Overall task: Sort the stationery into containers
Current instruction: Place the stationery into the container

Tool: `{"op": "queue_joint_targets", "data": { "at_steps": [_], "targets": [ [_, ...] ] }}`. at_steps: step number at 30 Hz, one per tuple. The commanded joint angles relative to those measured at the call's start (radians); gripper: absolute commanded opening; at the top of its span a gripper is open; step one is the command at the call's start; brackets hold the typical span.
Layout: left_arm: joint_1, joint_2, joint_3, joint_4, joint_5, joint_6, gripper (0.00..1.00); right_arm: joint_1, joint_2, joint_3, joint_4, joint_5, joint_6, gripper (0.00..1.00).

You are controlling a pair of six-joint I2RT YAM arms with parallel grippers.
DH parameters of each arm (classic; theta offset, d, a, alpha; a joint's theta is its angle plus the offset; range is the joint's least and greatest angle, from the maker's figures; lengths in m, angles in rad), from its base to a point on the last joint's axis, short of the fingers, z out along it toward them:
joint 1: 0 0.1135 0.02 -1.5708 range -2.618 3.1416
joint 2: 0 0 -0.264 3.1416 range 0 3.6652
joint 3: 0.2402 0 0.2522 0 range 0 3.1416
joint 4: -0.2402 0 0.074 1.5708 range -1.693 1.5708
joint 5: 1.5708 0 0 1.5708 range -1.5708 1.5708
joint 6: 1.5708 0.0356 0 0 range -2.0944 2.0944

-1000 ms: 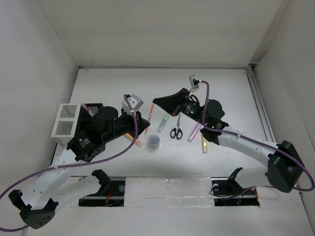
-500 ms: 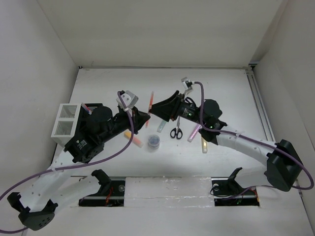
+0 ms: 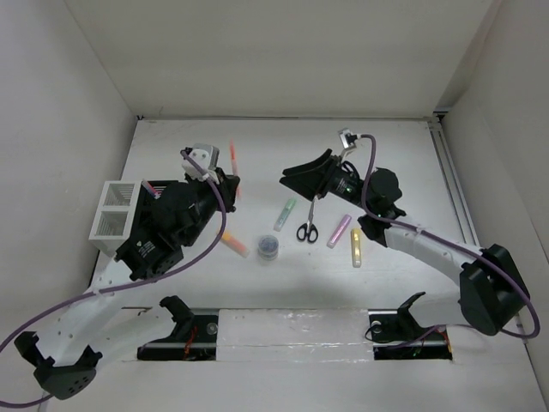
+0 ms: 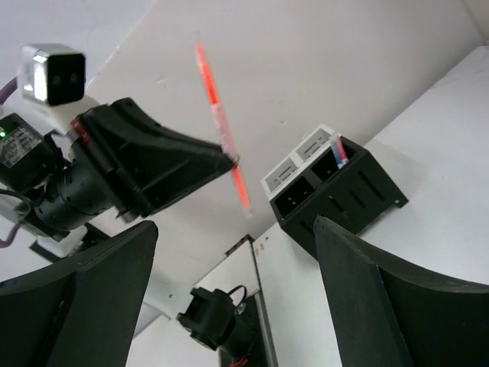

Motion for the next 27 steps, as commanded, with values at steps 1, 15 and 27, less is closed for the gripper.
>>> {"op": "queue_joint_targets", "data": {
  "at_steps": [1, 15, 27],
  "targets": [
    [0.002, 0.059, 0.066, -0.024, -0.439, -0.113, 0.0, -0.008, -0.068, -0.012, -0.049, 0.021, -0.085, 0.9],
    [0.514, 0.486, 0.251, -0.343, -0.725, -0.455, 0.0, -0.008, -0.082, -0.13, -0.044, 0.035, -0.175, 0.9],
    [0.538, 0.552, 0.127, -0.175, -0.86, -0.431, 0.0, -0.008, -0.016, -0.168, 0.035, -0.022, -0.148, 0.9]
  ]
}}
